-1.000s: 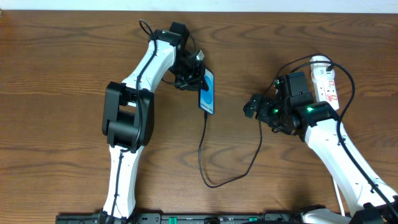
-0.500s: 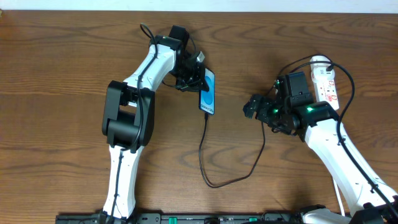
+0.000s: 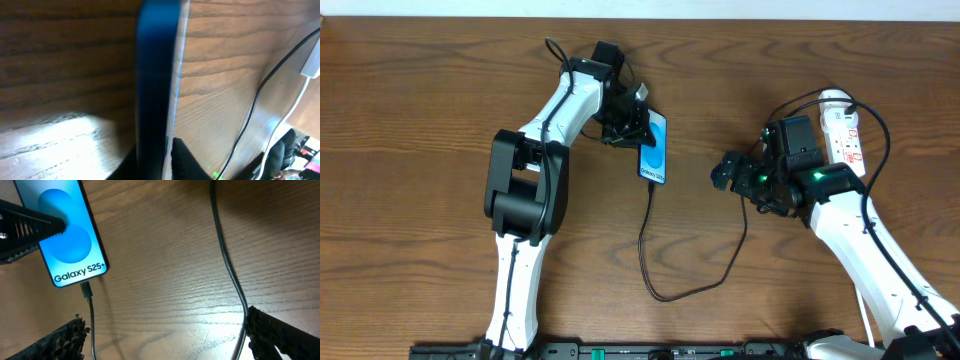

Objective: Plug charger to phone and switch on socket
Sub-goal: 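Lower the phone flat onto the table with the left gripper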

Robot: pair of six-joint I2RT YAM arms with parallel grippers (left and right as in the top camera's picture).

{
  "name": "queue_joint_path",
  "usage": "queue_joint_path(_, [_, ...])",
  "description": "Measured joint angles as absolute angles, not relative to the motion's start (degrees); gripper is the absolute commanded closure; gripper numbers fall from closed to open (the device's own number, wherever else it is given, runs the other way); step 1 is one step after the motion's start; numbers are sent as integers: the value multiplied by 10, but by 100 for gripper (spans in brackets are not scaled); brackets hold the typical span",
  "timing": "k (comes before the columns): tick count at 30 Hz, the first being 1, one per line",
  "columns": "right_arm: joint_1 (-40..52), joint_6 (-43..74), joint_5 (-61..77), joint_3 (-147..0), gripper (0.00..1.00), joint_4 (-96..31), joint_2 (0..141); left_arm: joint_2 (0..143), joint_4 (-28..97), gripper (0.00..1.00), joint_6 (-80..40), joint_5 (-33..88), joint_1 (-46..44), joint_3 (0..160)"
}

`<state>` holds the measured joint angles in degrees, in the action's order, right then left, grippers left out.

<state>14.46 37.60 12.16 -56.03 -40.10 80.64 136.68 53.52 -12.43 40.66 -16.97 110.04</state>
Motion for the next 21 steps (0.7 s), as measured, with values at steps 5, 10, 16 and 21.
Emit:
queue_joint_path(5, [145,376,122,-560,1,-401,806,1367,535,68,-127,403,-170,1100])
queue_joint_path(10, [145,376,122,-560,1,-402,806,1367,536,66,-127,399,-170,1100])
queue_joint_path(16, [145,376,122,-560,1,-406,806,1367,558,56,-128,359,-170,1100])
queue_joint_path(21, [145,376,122,-560,1,-408,806,1367,562,37,-132,342,-170,1100])
